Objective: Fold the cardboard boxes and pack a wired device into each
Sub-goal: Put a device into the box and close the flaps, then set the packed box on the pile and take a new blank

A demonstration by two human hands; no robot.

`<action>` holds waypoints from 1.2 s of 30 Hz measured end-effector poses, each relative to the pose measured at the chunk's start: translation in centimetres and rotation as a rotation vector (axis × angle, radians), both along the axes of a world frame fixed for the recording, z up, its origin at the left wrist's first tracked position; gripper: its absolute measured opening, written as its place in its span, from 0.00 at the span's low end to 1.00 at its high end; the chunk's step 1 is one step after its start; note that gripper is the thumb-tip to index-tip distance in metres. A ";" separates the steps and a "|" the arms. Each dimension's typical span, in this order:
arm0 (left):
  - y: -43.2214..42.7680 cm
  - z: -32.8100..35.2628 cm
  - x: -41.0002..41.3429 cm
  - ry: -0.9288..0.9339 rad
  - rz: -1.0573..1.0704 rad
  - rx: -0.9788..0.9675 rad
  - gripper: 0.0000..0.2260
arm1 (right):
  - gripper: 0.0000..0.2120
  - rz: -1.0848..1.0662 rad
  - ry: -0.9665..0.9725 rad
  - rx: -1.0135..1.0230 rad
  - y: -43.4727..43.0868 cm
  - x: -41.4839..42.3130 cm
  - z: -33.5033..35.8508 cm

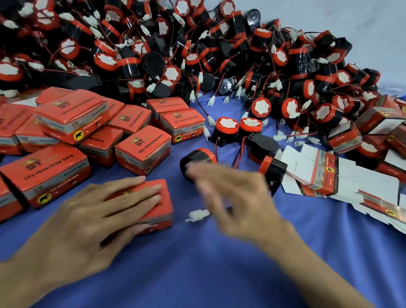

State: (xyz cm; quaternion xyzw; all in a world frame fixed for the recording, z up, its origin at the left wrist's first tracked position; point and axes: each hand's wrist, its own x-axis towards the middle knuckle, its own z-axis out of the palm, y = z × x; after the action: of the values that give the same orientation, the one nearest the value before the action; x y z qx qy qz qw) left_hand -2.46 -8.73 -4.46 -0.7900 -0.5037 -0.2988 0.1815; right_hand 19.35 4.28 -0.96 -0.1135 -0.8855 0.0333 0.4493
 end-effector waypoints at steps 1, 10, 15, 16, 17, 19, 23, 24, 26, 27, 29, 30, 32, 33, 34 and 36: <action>0.0 0.0 -0.3 0.013 0.052 0.044 0.15 | 0.15 -0.135 0.123 0.000 1.2 0.6 0.4; 0.8 0.1 -2.5 0.115 0.588 0.088 0.16 | 0.36 -0.867 -0.367 -0.821 9.4 6.9 -0.4; 0.6 0.6 -1.8 0.103 0.616 0.011 0.19 | 0.26 -1.186 -0.376 -0.617 10.1 8.7 -0.5; 0.6 0.8 -1.4 0.097 0.599 0.018 0.19 | 0.28 -1.242 -0.488 -0.664 10.1 9.1 -0.6; 0.6 1.1 -0.9 0.090 0.568 0.031 0.19 | 0.28 -1.260 -0.550 -0.700 10.2 9.2 -0.9; 0.8 1.8 0.9 0.077 0.476 0.076 0.19 | 0.24 -1.247 -0.535 -0.664 10.1 9.2 -1.2; 2.2 2.9 5.0 0.041 0.265 0.138 0.16 | 0.15 -1.226 -0.558 -0.462 9.3 8.3 -0.8; 2.7 3.2 5.9 0.034 0.212 0.144 0.15 | 0.14 -1.224 -0.621 -0.417 9.1 8.0 -0.9; 3.8 3.4 7.2 0.015 0.132 0.153 0.13 | 0.15 -1.222 -0.730 -0.331 9.0 7.5 -1.3; 4.3 3.4 7.6 0.003 0.111 0.149 0.13 | 0.18 -1.227 -0.776 -0.278 9.0 7.3 -1.3; 5.0 2.9 7.8 -0.034 0.101 0.128 0.12 | 0.21 -1.217 -0.823 -0.083 8.9 7.2 -1.5; 5.0 2.5 7.7 -0.060 0.103 0.111 0.12 | 0.21 -1.188 -0.798 0.022 9.0 7.5 -1.5; 4.9 1.9 7.3 -0.113 0.103 0.069 0.13 | 0.20 -1.140 -0.684 0.131 9.2 8.4 -1.5; 4.9 1.7 7.2 -0.149 0.099 0.051 0.13 | 0.20 -1.142 -0.617 0.099 9.3 9.1 -1.5; 4.9 1.7 7.0 -0.199 0.094 0.036 0.13 | 0.19 -1.140 -0.535 0.041 9.3 9.7 -1.4; 4.9 2.0 6.9 -0.364 0.055 0.000 0.12 | 0.16 -1.115 -0.273 0.064 9.4 10.7 -0.3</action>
State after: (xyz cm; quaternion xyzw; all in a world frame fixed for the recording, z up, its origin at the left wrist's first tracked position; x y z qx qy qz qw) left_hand 4.43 -3.85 -2.45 -0.7089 -0.5495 -0.4317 0.0954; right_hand 30.10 13.71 -1.27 -0.5529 -0.7424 -0.2502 0.2839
